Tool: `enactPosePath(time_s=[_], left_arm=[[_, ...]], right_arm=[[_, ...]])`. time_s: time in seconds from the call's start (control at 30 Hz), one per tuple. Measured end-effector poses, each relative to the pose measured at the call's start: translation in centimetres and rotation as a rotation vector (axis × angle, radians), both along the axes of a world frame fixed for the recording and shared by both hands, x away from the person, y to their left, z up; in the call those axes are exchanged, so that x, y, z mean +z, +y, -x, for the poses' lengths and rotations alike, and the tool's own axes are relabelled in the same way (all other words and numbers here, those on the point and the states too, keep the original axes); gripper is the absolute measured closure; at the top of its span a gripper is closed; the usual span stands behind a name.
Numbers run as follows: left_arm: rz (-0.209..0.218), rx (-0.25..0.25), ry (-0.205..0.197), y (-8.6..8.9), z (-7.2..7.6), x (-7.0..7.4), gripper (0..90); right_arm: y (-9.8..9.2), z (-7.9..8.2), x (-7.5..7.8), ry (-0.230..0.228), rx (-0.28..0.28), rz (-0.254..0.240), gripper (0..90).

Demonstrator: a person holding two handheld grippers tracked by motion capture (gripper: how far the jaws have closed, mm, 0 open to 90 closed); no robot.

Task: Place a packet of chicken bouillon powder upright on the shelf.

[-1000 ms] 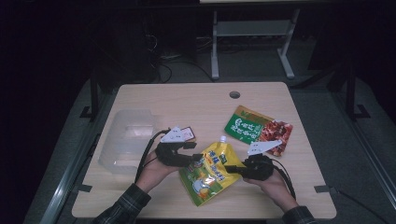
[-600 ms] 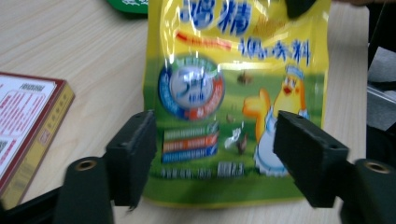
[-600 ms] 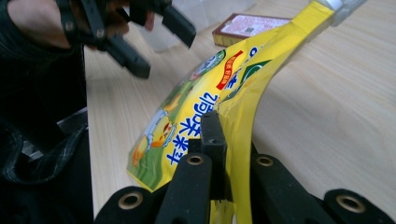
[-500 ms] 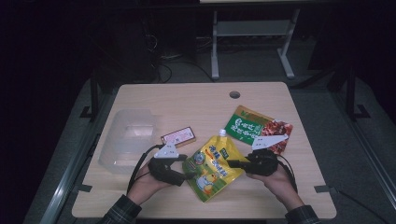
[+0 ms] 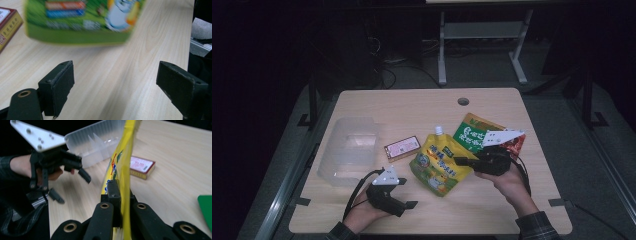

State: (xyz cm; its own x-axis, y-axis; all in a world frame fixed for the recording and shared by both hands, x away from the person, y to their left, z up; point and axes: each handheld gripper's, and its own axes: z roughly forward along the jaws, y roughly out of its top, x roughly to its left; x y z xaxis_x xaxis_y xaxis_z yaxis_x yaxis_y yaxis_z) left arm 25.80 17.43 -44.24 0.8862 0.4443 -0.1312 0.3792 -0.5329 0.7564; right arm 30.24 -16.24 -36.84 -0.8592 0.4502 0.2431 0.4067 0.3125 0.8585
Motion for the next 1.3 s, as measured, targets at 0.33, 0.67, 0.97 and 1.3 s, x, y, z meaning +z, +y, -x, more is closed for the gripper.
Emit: enactPosePath(time_s=[0.33,0.67,0.97,1.3], left_arm=[[0.001,0.012,-0.013,-0.3,0.8,-0.3,13.5],[-0.031,-0.003,-0.034,-1.5,1.2,-0.8,13.5],[-0.041,-0.009,-0.042,-2.1,1.6,-1.0,13.6],[-0.040,0.009,-0.047,-1.5,2.2,-1.0,13.6]], right_arm=[[1.6,-1.3,1.7,-0.010,-0.031,-0.004,90.0],[3.8,-2.3,3.5,-0.029,-0.003,0.005,90.0],[6.7,-3.5,5.6,-0.054,0.045,0.022,90.0],[10.3,-4.7,6.9,-0.065,0.116,0.031,90.0]])
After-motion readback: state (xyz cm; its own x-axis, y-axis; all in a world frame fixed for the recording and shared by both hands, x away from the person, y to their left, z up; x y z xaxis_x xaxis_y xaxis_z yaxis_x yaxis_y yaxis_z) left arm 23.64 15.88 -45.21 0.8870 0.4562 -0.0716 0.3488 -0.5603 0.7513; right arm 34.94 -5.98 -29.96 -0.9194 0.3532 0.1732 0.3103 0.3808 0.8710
